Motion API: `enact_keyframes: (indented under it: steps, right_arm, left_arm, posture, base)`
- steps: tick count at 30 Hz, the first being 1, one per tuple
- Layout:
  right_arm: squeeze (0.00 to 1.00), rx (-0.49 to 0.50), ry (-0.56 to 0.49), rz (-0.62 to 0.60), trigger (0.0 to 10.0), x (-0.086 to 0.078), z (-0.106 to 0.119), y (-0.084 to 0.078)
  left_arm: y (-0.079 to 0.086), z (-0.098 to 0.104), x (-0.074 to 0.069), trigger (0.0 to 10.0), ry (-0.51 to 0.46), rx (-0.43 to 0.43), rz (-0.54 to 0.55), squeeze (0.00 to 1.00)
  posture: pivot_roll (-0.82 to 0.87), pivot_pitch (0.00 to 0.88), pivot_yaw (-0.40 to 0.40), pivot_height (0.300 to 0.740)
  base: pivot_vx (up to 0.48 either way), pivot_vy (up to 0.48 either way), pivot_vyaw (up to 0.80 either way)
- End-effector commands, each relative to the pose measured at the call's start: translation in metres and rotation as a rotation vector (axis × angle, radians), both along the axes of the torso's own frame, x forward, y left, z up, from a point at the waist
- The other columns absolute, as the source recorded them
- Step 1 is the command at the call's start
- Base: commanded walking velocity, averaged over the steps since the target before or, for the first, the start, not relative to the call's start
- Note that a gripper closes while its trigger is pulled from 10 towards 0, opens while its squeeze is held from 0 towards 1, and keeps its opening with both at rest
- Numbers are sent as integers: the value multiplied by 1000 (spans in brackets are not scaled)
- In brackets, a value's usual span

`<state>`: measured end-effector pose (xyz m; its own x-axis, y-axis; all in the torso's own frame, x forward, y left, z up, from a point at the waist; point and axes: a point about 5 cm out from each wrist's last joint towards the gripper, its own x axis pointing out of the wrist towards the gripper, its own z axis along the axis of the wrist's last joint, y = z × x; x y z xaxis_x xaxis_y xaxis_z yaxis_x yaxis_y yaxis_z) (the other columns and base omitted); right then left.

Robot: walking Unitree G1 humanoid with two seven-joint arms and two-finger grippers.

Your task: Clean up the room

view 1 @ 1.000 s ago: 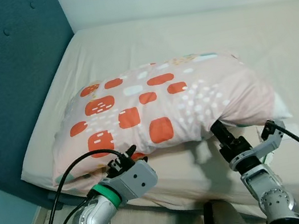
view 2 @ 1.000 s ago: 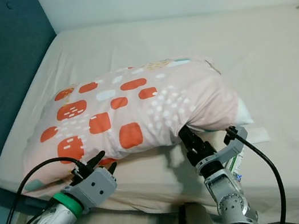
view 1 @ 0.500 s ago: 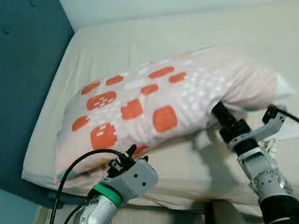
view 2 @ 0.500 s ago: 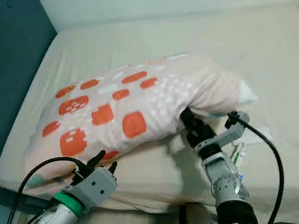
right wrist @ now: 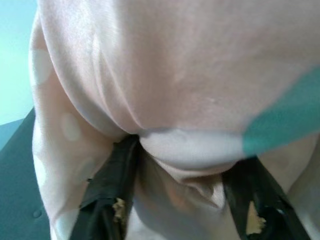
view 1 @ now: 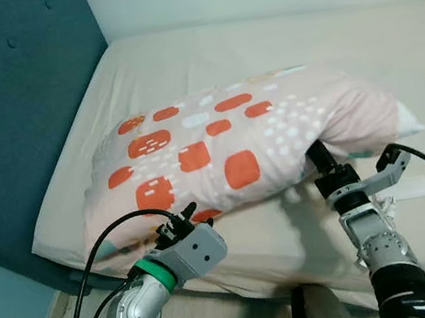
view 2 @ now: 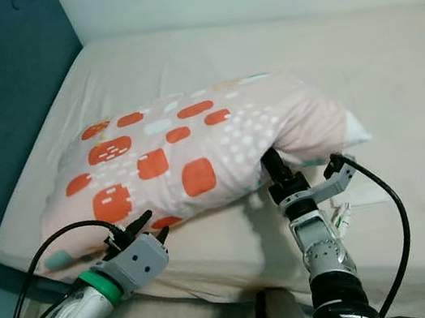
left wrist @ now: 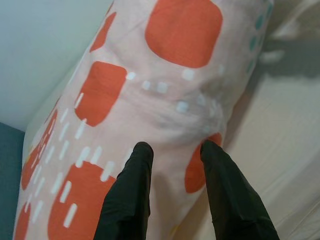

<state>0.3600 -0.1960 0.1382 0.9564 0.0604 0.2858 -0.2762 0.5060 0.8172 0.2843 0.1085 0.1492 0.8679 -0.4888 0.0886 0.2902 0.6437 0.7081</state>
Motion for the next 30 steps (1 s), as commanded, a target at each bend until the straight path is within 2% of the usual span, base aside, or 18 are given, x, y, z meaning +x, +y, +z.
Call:
enact_keyframes:
  steps: [1,4,6,8,9,16,21,27,28,30]
  right_arm:
    - [0,15,31,-4,0,-1,-7,5]
    - [0,3,47,-10,0,-3,-12,8]
    - [0,-53,42,-26,0,-2,-9,7]
    - [0,-69,41,-30,0,-1,-8,7]
    - [0,-117,34,-33,0,0,-4,5]
    - [0,-181,40,-39,0,0,-3,3]
    - [0,-310,14,-60,0,-3,2,8]
    - [0,-321,-11,-82,0,-3,12,3]
    - [0,-349,-20,-87,10000,-2,16,2]
    - [0,-368,-26,-89,10000,-2,18,2]
  left_arm:
    - [4,-8,-1,10000,21,17,14,0]
    - [4,-7,-1,10000,18,17,15,0]
    - [5,-7,0,10000,16,17,16,0]
    - [5,-7,1,10000,15,17,16,0]
    - [4,-7,1,10000,14,15,18,0]
    - [3,-7,2,10000,15,9,19,0]
    - [2,-8,2,10000,15,7,22,0]
    - [2,-8,4,10000,12,4,22,0]
    - [1,-7,5,10000,10,2,22,0]
    - [1,-7,5,10000,9,1,23,0]
  posture:
    - [-45,181,100,599]
    - [-45,179,101,599]
    - [-48,175,100,599]
    - [-48,175,100,599]
    - [-56,173,98,599]
    - [-57,173,95,599]
    - [-62,175,96,599]
    - [-69,176,94,599]
    - [-70,174,92,599]
    - [-70,174,92,599]
  base:
    - [0,0,0]
    - [0,0,0]
    - [0,0,0]
    - [0,0,0]
    - [0,0,0]
    - [0,0,0]
    - [0,0,0]
    - [0,0,0]
    - [0,0,0]
    - [0,0,0]
